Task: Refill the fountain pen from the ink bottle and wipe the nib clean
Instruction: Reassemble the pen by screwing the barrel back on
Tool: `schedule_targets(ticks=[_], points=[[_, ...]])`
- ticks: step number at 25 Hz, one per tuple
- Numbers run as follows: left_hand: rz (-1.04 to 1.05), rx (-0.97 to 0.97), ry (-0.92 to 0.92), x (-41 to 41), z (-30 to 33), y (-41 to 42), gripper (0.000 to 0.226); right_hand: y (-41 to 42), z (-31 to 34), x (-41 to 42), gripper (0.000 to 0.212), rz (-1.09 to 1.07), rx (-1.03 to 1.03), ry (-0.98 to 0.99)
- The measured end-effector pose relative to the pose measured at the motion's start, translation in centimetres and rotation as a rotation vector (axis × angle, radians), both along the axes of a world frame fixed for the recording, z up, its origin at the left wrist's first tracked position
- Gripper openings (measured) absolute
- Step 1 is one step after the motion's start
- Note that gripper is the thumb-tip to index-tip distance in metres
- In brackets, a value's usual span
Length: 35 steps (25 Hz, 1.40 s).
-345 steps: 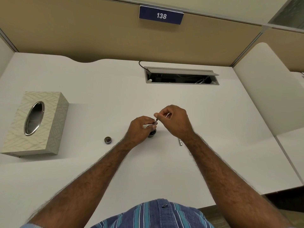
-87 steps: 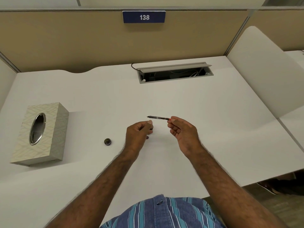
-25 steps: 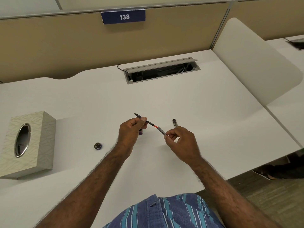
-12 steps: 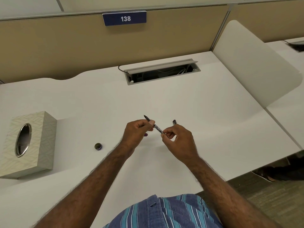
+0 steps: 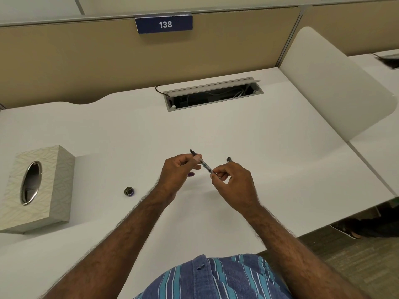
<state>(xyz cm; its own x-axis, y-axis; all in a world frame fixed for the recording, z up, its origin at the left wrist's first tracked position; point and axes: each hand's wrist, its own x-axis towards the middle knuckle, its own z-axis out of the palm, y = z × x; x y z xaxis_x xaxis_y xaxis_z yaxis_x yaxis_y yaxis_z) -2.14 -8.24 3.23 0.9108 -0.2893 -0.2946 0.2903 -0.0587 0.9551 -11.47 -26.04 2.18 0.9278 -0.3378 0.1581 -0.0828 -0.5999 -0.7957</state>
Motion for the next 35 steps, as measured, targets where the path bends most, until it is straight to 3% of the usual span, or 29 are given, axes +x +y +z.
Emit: schedule_targets(ticks=[11, 20, 35], points=[[0.018, 0.000, -0.014, 0.2, 0.5, -0.2, 0.018, 0.0, 0.1, 0.2, 0.006, 0.058, 0.369, 0.141], [0.029, -0.006, -0.017, 0.1, 0.4, -0.2, 0.019, 0.5, 0.1, 0.4, 0.010, 0.126, 0.556, 0.218], [0.032, -0.003, -0.022, -0.3, 0.2, 0.0, 0.019, 1.0, 0.4, 0.5, 0.019, 0.114, 0.562, 0.255]])
